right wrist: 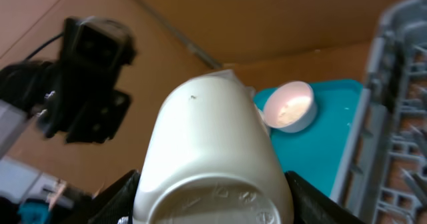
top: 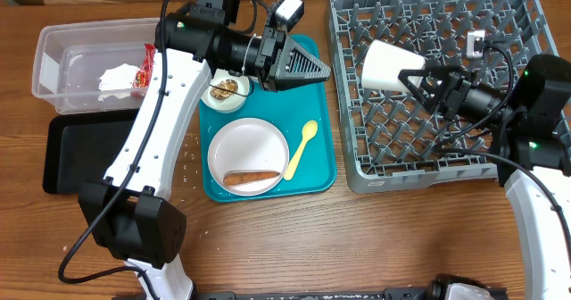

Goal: Sort waste into correct bins and load items into the dishwasher
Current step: 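Lower the cup into the dish rack with the right gripper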

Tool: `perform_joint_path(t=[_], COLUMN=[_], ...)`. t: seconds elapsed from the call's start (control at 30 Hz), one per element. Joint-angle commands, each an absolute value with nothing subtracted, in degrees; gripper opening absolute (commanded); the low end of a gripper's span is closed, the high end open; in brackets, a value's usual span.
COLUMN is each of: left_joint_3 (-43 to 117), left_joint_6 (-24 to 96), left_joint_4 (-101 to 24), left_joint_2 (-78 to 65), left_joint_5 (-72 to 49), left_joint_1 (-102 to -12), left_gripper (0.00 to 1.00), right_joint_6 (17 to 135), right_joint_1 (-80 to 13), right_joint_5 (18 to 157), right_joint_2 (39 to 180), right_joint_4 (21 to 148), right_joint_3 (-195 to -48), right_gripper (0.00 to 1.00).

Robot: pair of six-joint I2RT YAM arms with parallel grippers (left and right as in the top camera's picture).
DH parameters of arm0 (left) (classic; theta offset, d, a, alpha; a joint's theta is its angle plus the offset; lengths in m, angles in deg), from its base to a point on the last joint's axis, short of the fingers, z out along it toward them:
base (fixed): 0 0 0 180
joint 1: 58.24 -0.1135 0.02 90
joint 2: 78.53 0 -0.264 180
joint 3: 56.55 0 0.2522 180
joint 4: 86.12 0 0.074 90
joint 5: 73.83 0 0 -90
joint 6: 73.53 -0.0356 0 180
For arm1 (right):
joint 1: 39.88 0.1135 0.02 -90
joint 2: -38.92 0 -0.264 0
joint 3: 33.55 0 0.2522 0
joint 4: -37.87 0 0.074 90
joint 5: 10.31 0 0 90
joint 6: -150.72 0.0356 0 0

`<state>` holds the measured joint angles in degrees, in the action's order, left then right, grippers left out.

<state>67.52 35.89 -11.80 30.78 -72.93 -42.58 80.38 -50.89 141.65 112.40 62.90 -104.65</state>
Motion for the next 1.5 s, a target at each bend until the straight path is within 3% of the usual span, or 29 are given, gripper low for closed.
perform_joint_path(t=[0.0,0.1,0.27,0.4,0.57,0.8,1.2,1.33,1.47], left_joint_3=[67.93,67.93,67.93,67.93,67.93,67.91,67.84,67.84,67.84], left_joint_6=[36.46,32.87,31.67,31.67,31.65,31.43,31.21,31.21,31.21], left_joint_4=[-14.71,-16.74,-17.18,-16.79,-14.93,-9.66,-7.87,-7.61,-7.63], left_joint_2=[30.85,30.85,30.85,30.85,30.85,30.85,30.85,30.85,30.85], left_joint_5=[-68.85,-56.89,-26.68,-6.95,6.32,16.42,17.01,17.01,16.68], left_joint_1=[-42.62,-42.65,-42.60,-42.03,-41.90,-41.97,-42.10,-42.10,-42.10], left_gripper=[0.14,0.14,0.05,0.13,0.20,0.19,0.20,0.32,0.47], right_joint_6=[78.24,75.29,71.37,71.64,76.18,77.21,77.27,77.25,77.27], right_joint_1=[-50.74,-49.71,-45.03,-39.48,-33.10,-32.38,-32.38,-32.38,-32.38], right_joint_5=[132.10,123.55,103.05,89.02,76.03,75.22,74.44,75.20,75.81], right_joint_2=[112.00,112.02,112.02,112.09,114.32,124.57,134.30,134.30,134.03], right_joint_4=[68.45,78.57,97.43,108.03,116.88,123.64,124.82,125.28,126.09], right_joint_3=[-106.62,-110.16,-120.48,-127.54,-129.13,-129.11,-129.02,-129.02,-130.42], right_gripper=[0.43,0.43,0.43,0.48,0.48,0.48,0.49,0.80,0.85])
